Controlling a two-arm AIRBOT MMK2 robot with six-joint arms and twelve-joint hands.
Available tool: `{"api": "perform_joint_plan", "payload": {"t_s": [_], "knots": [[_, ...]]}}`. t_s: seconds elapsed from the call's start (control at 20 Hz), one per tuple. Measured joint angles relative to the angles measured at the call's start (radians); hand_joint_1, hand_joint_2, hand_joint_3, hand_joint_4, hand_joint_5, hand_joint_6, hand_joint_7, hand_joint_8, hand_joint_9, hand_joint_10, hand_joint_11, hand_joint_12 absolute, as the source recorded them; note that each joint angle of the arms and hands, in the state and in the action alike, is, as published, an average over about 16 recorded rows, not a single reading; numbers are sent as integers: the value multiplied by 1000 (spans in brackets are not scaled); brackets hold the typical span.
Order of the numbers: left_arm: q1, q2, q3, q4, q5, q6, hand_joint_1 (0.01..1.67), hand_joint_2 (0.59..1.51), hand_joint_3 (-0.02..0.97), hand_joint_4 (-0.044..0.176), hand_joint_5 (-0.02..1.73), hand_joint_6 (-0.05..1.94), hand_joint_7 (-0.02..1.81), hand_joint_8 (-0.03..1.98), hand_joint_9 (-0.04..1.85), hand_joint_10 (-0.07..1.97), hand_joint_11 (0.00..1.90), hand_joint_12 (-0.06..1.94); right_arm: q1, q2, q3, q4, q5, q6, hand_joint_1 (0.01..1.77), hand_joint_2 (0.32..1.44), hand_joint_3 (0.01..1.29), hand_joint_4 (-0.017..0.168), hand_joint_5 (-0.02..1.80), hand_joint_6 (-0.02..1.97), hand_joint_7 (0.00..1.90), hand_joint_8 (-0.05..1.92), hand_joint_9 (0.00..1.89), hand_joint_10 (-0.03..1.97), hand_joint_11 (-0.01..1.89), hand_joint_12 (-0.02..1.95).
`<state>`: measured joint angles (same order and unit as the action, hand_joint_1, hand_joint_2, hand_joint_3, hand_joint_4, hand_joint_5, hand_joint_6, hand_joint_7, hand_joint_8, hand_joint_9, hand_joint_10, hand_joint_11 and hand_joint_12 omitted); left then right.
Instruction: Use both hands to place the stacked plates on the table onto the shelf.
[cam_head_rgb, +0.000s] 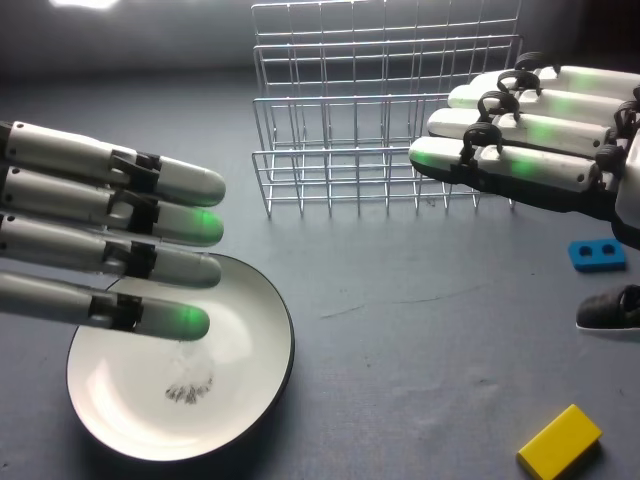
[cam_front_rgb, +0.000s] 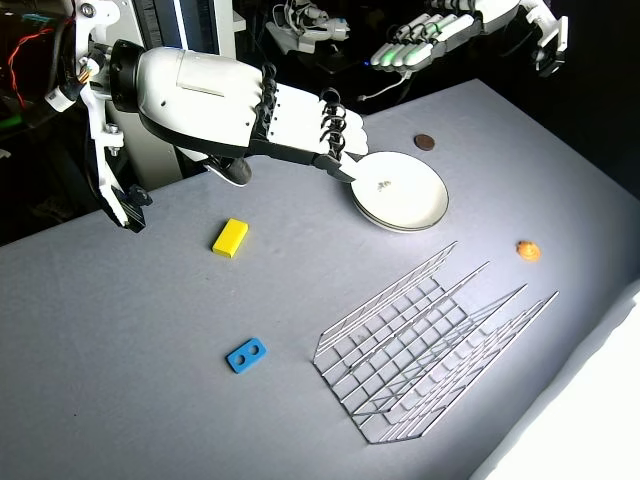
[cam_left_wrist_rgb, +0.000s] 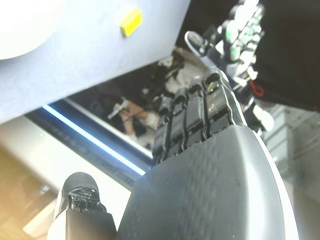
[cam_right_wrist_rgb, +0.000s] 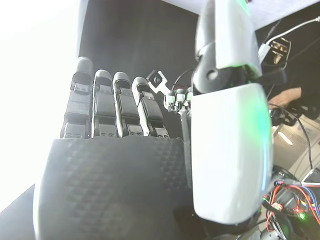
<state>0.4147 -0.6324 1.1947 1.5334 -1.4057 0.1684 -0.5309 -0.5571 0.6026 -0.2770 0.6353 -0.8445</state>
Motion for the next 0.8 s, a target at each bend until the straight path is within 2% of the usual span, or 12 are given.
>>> {"api": "perform_joint_plan", "payload": {"t_s": [0.35, 0.6, 0.8], "knots": [[-15, 3, -22, 41, 0, -63, 23, 1026, 4, 0, 73, 18, 71, 18, 44, 5, 33, 29, 2, 0, 9, -21, -16, 88, 1260, 891, 13, 3, 26, 19, 23, 15, 16, 5, 14, 155], [3, 10, -46, 67, 49, -96, 23, 1027, 4, 0, 80, 18, 87, 18, 59, 5, 43, 35, 5, 0, 16, -55, -30, 155, 1237, 907, 14, 2, 23, 18, 23, 15, 15, 5, 14, 88], [49, 15, -58, 100, 99, -95, 23, 1027, 4, 1, 86, 18, 96, 18, 73, 4, 50, 49, 8, 0, 22, -80, -40, 193, 1203, 920, 13, 0, 22, 18, 23, 15, 14, 5, 15, 57]]}}
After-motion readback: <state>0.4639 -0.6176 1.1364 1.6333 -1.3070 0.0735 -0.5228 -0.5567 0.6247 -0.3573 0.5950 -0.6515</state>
